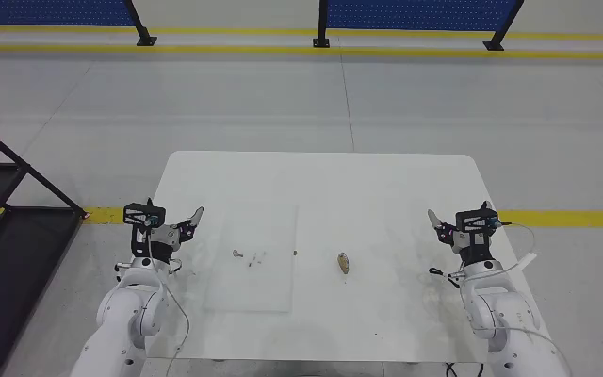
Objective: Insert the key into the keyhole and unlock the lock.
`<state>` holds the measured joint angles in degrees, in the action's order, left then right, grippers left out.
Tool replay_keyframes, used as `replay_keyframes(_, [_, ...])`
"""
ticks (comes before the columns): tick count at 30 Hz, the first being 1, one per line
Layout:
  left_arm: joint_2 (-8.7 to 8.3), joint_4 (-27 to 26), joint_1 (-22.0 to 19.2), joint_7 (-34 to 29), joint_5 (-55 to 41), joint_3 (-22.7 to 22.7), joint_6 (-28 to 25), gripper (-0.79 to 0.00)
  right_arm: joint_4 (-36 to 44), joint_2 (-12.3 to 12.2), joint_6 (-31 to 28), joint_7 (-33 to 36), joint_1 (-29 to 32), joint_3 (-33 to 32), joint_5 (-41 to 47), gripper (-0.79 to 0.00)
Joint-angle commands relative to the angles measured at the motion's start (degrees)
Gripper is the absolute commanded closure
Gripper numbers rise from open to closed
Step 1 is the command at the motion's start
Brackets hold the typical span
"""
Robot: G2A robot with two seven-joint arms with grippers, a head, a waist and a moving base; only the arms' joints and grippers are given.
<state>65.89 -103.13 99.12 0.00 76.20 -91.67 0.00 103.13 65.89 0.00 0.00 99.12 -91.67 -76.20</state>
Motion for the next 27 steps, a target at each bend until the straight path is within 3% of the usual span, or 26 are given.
replay_keyframes(1, [0.00,0.00,0.00,0.00,0.00,0.00,0.00,-0.785,0.00,0.00,0.00,0.00,0.00,0.00,0.00,-0.785])
replay_keyframes(10, [0.06,-0.12,-0.83,-1.64,-0.91,0.17,-0.58,-0.785,0.00,0.00,0.00,0.00,0.00,0.00,0.00,-0.785])
replay_keyframes(17, [0.25,-4.74,-4.48,-15.59,-7.49,1.27,-2.79,-0.785,0.00,0.00,0.00,0.00,0.00,0.00,0.00,-0.785])
replay_keyframes(23, [0.62,-10.56,-6.66,-29.64,-9.89,4.34,1.29,-0.785,0.00,0.00,0.00,0.00,0.00,0.00,0.00,-0.785])
replay_keyframes(27, [0.89,-12.63,-9.95,-43.11,-16.85,5.74,4.19,-0.785,0.00,0.00,0.00,0.00,0.00,0.00,0.00,-0.785])
